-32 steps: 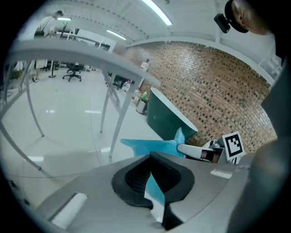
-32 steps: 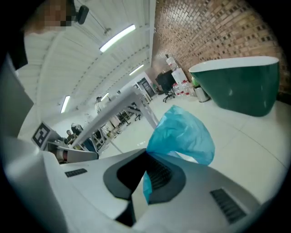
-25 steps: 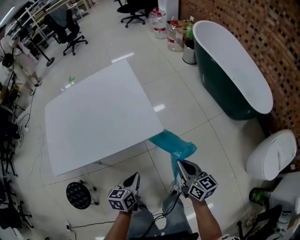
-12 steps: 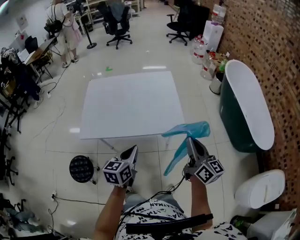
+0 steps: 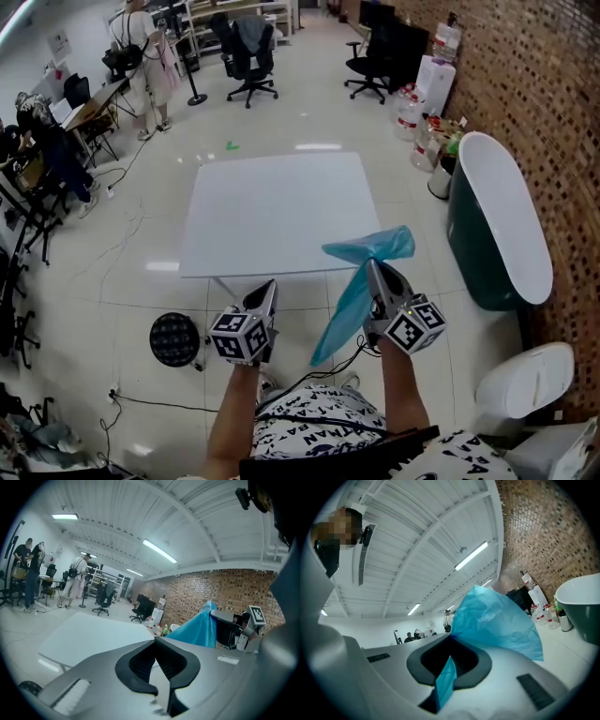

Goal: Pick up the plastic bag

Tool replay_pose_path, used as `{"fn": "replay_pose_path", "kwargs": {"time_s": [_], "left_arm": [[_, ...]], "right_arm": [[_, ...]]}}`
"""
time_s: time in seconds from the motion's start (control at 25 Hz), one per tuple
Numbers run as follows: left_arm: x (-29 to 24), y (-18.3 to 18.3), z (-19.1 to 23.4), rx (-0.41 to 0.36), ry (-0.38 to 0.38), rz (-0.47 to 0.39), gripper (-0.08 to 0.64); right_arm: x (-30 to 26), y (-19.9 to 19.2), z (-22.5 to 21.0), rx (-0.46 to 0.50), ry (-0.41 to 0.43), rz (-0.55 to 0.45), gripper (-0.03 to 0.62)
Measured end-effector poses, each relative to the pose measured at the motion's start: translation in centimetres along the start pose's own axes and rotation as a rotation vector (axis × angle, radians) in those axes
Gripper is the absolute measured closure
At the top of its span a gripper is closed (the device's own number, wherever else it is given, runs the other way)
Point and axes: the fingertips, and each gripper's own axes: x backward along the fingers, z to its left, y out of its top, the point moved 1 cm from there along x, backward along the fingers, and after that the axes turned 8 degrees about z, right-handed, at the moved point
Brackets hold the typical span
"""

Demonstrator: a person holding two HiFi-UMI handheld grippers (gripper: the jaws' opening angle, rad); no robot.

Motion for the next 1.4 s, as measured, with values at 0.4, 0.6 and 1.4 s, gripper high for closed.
{"fn": "replay_pose_path", "kwargs": {"time_s": [0.4, 0.6, 1.4], "left_arm": [[0.8, 1.6, 3.8, -0.029, 0.064, -0.005, 0.554], [0.5, 2.0, 4.5, -0.052, 0.074, 0.004, 0.554], [-0.4, 1.9, 3.6, -0.043, 0.058, 0.032, 0.555]], "right_arm": [[-3.4, -3.5, -0.5, 0.04, -0.069, 0.155, 0.584], [-4.7, -5.5, -0.9, 0.104, -0.134, 0.254, 0.584], [-3.6, -3.6, -2.1, 0.04, -0.121, 0.212, 0.584]]}}
